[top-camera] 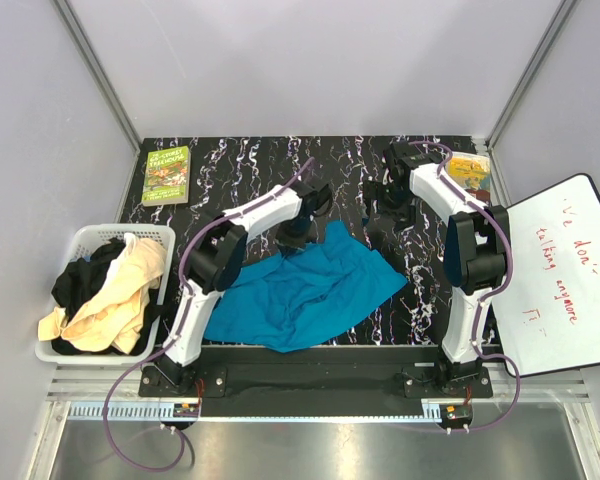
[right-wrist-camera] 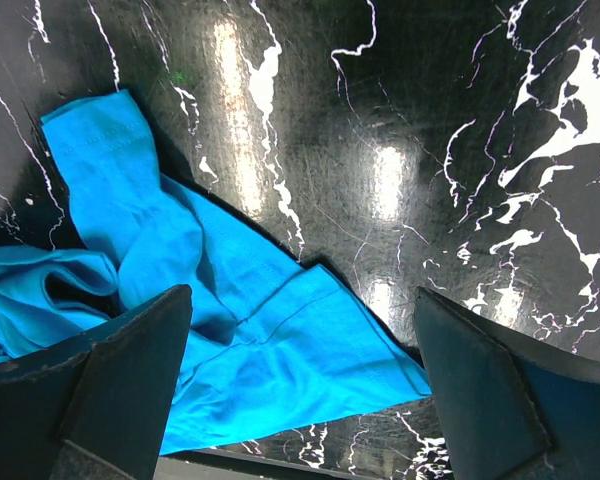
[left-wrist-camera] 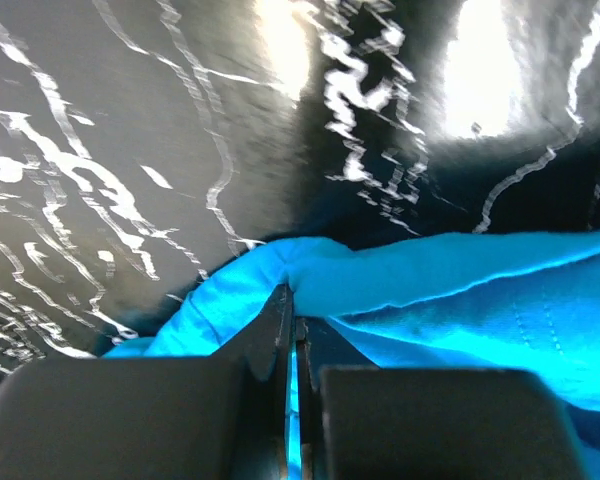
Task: Fold and stack the t-shirts
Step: Flatten out the tshirt
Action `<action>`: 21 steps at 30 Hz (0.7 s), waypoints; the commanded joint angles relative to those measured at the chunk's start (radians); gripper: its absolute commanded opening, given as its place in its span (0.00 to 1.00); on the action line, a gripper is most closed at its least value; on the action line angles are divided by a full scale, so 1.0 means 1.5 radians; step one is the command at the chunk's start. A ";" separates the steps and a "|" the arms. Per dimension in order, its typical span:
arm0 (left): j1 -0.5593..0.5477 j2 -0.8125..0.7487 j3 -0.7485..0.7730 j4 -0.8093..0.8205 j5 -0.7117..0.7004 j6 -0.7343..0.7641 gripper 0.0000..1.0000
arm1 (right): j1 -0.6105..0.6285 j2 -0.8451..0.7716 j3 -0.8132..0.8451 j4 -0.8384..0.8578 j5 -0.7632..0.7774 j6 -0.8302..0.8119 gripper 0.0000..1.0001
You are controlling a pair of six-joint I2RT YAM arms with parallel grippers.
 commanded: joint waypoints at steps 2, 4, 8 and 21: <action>0.033 -0.020 0.109 -0.027 -0.090 -0.023 0.00 | 0.002 -0.039 -0.011 0.007 -0.013 -0.001 1.00; 0.057 -0.037 0.138 -0.040 -0.106 -0.037 0.00 | 0.004 -0.039 -0.014 0.008 -0.025 0.002 1.00; 0.110 -0.047 0.184 -0.042 -0.099 -0.042 0.00 | 0.004 -0.037 -0.033 0.018 -0.055 0.014 0.98; 0.226 -0.071 0.096 -0.069 -0.150 -0.048 0.00 | 0.037 0.021 0.001 0.056 -0.112 0.026 0.89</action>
